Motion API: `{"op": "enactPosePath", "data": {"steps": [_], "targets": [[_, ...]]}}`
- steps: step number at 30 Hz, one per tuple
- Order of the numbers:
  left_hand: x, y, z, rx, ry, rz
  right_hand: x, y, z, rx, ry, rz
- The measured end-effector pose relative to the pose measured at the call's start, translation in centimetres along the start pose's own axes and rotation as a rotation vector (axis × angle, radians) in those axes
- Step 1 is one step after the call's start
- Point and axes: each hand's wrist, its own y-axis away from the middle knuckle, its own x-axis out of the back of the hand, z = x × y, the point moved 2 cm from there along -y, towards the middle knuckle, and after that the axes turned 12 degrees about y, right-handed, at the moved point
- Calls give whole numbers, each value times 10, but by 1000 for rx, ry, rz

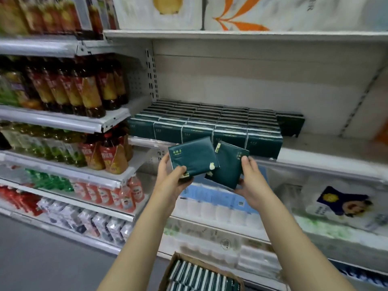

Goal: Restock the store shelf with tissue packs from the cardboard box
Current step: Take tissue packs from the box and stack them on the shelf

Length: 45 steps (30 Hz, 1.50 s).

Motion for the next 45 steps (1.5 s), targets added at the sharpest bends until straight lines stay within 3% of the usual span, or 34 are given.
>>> {"op": "enactPosePath", "data": {"steps": [10, 20, 31, 34, 37, 41, 45], "targets": [[-32, -54, 4, 1, -256, -107, 27, -35, -22, 82, -16, 142], [-130, -124, -3, -143, -366, -275, 123, -84, -64, 284, 127, 288], [-224, -198, -52, -195, -450, -206, 244, -171, -87, 307, 236, 431], [-231, -211, -62, -215, -474, -183, 254, -186, -79, 311, 377, 416], [-235, -221, -69, -222, -488, -167, 255, -200, -68, 306, 370, 439], [-238, -232, -77, -224, -529, -157, 258, -217, -58, 304, 300, 574], [-237, -237, -81, -231, -540, -140, 269, -228, -48, 333, 484, 653]]}}
